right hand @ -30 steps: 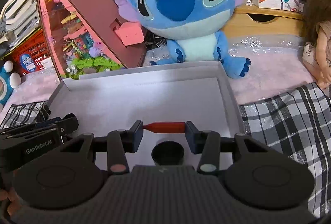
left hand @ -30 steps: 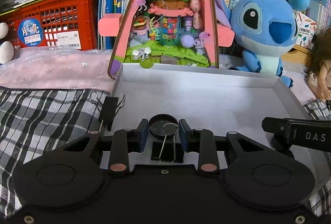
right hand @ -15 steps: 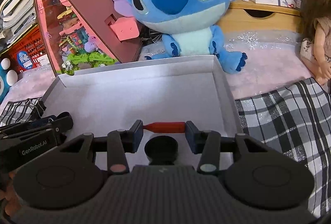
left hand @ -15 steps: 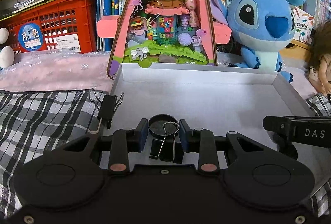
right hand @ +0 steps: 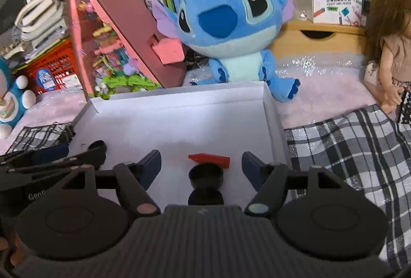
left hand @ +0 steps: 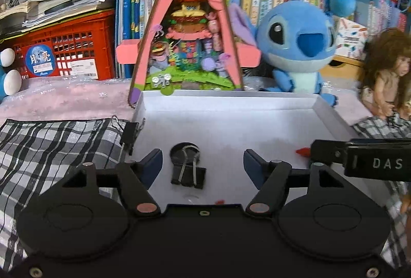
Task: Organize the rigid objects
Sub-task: 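Open the left tool to drop the lid while the right tool releases the crayon, then withdraw both tools from the box toward the brown nut and last lid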
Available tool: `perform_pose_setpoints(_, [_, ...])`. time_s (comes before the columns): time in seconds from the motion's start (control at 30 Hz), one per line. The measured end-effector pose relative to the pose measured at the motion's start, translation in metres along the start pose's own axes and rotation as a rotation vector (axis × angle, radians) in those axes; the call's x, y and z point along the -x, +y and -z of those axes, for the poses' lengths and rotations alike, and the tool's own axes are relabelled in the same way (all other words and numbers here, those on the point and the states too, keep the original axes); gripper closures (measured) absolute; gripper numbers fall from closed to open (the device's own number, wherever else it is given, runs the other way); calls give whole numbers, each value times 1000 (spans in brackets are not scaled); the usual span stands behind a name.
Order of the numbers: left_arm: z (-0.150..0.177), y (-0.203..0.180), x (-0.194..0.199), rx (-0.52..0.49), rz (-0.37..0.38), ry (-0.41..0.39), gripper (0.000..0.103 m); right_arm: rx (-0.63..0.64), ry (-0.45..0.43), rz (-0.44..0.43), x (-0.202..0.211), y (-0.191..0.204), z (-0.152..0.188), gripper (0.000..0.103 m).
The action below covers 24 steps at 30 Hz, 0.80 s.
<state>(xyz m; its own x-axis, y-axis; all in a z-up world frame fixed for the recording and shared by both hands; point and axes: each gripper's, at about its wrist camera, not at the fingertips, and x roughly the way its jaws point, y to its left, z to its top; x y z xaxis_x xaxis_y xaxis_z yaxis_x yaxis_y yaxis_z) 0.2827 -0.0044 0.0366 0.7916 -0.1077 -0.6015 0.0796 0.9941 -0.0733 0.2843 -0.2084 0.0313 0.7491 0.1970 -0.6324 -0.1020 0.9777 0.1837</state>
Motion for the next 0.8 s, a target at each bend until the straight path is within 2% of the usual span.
perform_pose_setpoints(0.27, [9,-9,35,-37,33,-30,31,32,-48,-26,29,3,12,19])
perform_pose_setpoints(0.5, [23,-7,66,-29,69,-39,30,85,-116,-21,61,8,30,19])
perform_pose_setpoints(0.8, [55,-5,103,-44,79,-61,28,136,-135,-51,87,15,61,18])
